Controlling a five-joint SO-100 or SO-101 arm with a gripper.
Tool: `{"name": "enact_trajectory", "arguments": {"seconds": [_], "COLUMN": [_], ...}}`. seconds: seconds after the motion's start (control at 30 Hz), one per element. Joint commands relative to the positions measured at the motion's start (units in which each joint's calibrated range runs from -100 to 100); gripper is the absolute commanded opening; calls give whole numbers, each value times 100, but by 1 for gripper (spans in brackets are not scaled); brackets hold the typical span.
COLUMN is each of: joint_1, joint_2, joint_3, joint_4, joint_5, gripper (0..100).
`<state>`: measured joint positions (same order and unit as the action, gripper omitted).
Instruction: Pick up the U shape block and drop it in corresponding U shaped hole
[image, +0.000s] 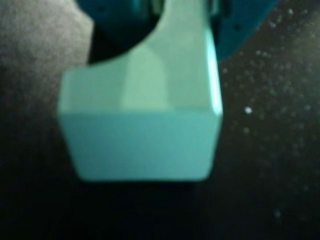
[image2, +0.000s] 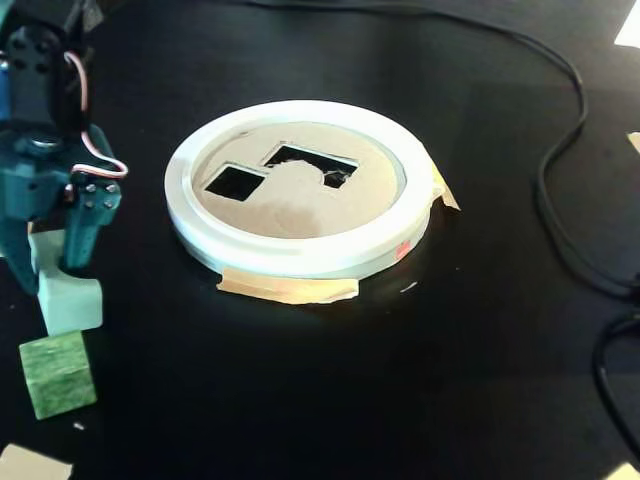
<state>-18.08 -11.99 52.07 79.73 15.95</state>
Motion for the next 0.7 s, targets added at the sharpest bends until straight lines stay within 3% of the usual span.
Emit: {"name": "enact_trajectory", "arguments": {"seconds": [0.0,0.33,0.67], "joint_1": [85,73,-77], "joint_2": [-131,-131,-131], "joint_3": [-581,-2293,-3923], "joint_4": [-40,90,90], "joint_5": [-20,-151,-1851], "gripper": [1,1,1]}}
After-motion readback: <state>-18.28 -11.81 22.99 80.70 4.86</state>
